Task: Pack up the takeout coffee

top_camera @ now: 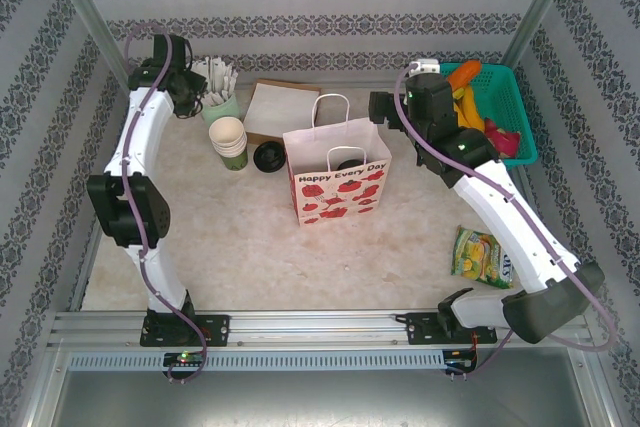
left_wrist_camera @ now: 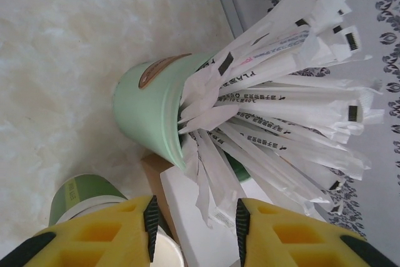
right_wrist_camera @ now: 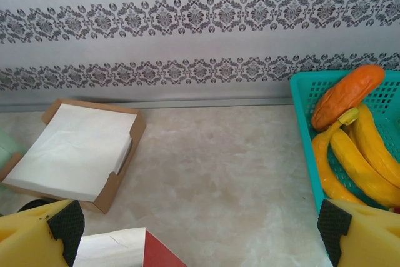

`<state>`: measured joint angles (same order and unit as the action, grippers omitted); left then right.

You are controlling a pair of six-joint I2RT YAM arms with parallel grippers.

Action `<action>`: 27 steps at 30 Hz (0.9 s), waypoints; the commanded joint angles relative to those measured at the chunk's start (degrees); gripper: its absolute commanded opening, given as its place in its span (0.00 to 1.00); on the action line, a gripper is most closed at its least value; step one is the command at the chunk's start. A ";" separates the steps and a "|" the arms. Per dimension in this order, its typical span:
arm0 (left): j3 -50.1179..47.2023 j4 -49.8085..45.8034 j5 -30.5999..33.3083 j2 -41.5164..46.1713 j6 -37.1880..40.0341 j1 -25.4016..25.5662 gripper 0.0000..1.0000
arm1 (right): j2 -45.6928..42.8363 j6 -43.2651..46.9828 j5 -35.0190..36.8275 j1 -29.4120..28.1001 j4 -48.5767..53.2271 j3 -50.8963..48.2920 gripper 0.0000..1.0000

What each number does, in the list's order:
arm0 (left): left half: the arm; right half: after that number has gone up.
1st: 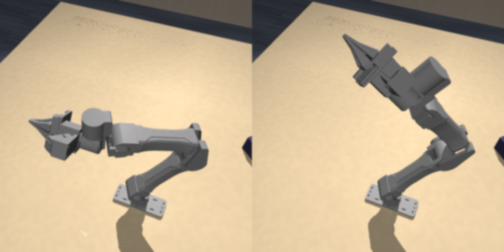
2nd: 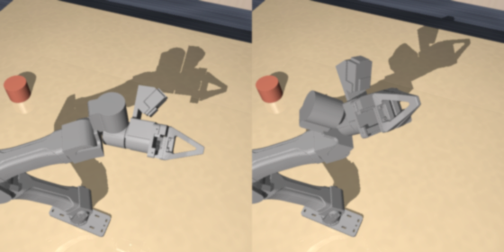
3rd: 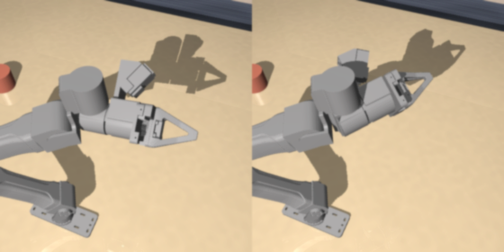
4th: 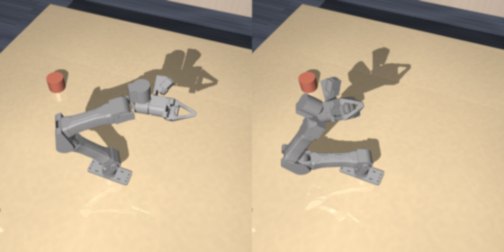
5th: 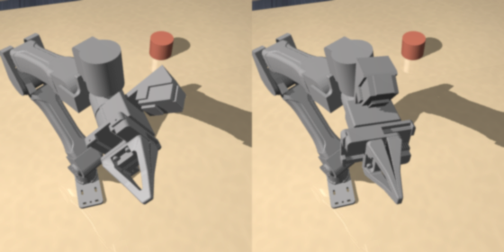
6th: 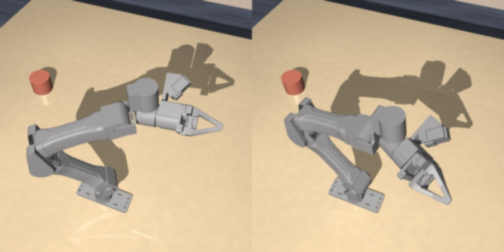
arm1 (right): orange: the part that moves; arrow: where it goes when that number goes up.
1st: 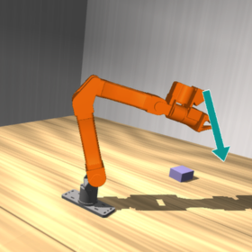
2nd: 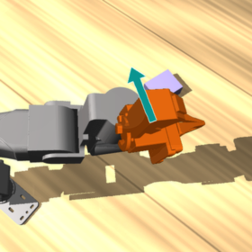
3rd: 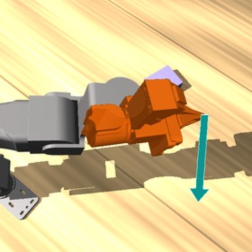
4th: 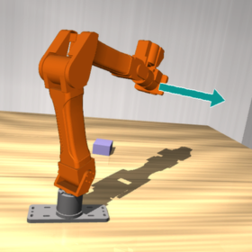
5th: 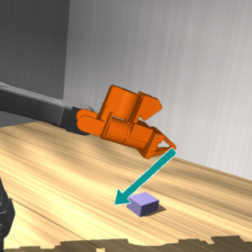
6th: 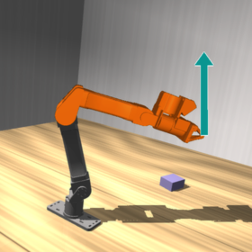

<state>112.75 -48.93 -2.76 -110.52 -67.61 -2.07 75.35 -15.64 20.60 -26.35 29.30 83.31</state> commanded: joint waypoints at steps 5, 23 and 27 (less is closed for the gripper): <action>2.00 -1.48 -1.32 -1.85 -1.26 0.86 0.34 | -2.13 1.31 2.06 0.50 -0.21 -1.44 0.98; 4.15 -4.49 2.50 1.39 2.85 0.97 0.00 | -2.14 1.56 2.08 0.59 -0.38 -1.40 0.98; 4.57 -4.17 4.39 3.35 8.44 1.00 0.00 | -2.05 1.14 1.66 0.59 -0.64 -1.47 0.98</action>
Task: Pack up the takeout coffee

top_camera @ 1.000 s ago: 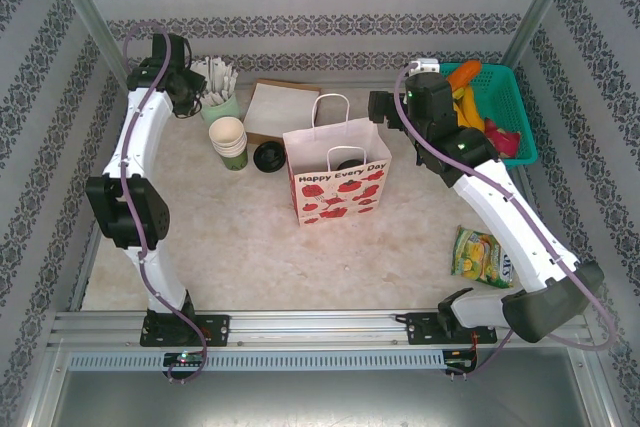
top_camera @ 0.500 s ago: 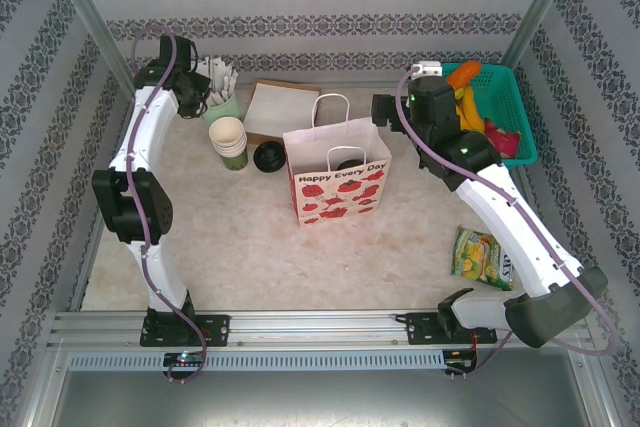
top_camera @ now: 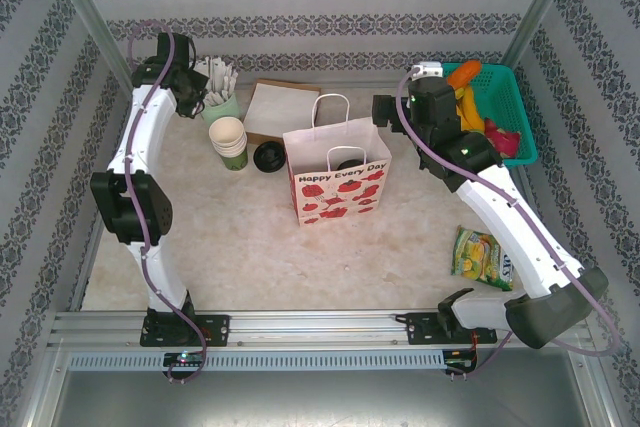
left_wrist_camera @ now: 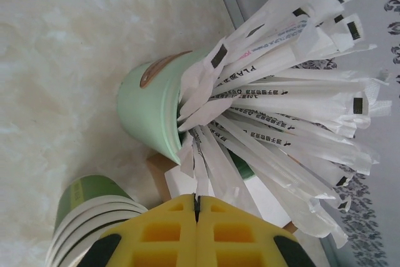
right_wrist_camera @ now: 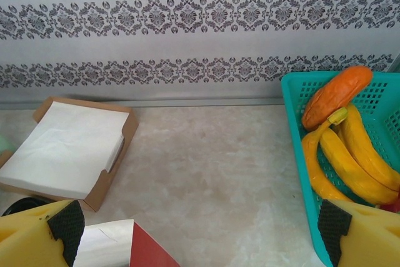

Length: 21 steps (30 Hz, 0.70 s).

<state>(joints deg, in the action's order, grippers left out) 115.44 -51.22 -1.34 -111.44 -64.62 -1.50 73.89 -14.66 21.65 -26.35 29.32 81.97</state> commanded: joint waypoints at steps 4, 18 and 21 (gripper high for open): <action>4.22 -3.84 5.03 6.82 14.09 0.44 0.00 | -0.17 0.07 0.67 0.54 -0.93 0.16 0.98; 10.32 -9.50 -15.69 27.00 44.78 0.53 0.00 | 1.27 -3.87 2.19 2.05 -5.60 -0.74 0.98; 16.67 -15.12 -23.59 27.86 45.49 0.52 0.00 | 1.34 -4.54 -0.07 2.59 -6.68 -0.79 0.98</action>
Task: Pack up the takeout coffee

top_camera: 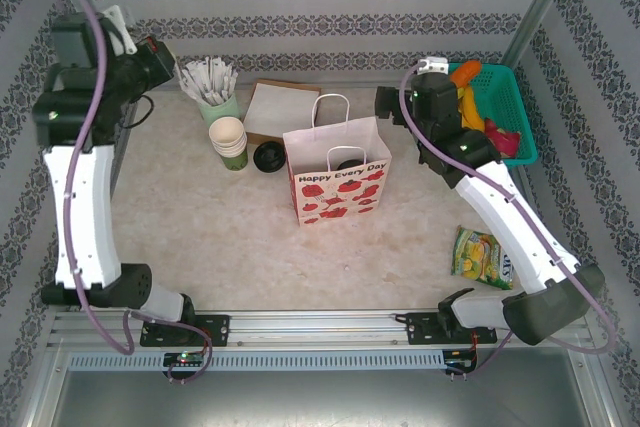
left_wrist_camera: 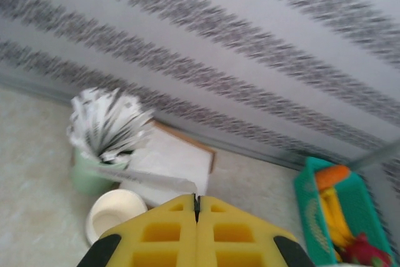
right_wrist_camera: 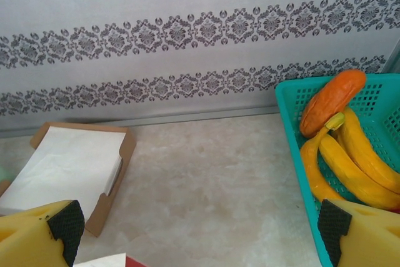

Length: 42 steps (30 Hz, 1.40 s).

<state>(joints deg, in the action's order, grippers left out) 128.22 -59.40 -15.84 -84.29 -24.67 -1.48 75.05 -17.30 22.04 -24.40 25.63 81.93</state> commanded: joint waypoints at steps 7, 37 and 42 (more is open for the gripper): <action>3.78 -7.68 -26.04 5.50 1.17 0.53 0.00 | 1.28 -3.23 -1.30 0.67 -3.57 0.24 0.98; -8.87 3.12 -37.92 1.78 0.64 16.58 0.00 | 1.16 -6.68 -3.55 0.41 -1.91 -1.90 0.98; -10.27 -5.23 -34.59 -0.10 6.79 16.78 0.00 | 0.67 -5.66 -3.11 0.41 -1.21 -2.18 0.98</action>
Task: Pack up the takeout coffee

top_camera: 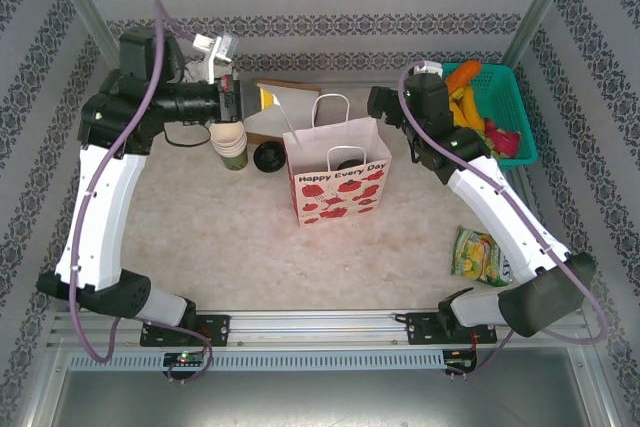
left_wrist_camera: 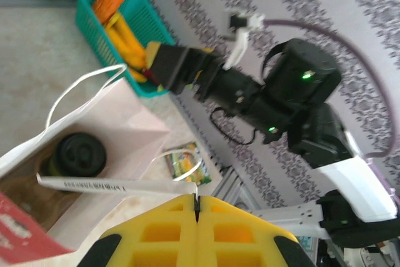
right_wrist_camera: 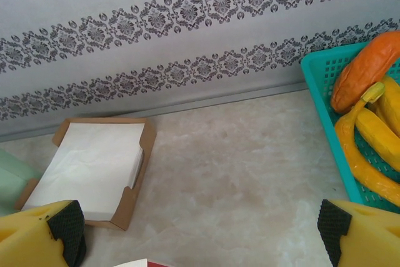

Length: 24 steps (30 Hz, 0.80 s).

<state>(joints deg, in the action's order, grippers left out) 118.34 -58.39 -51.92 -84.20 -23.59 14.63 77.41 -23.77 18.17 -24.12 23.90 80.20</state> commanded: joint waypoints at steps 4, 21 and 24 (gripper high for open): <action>-0.50 -11.62 2.86 -3.76 10.57 2.05 0.00 | -1.82 1.17 0.81 0.12 0.97 -0.65 0.98; 6.04 -24.16 12.07 -22.79 20.49 13.62 0.00 | -0.68 2.15 0.29 0.04 3.15 -0.84 0.98; 7.22 -24.24 11.57 -25.41 20.52 14.02 0.03 | -0.81 2.41 0.46 0.02 3.50 -1.10 0.98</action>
<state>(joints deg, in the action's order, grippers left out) 122.87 -80.27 -40.93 -108.22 -4.91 28.05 76.77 -22.31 18.15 -24.12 26.28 79.35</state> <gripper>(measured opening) 0.063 0.978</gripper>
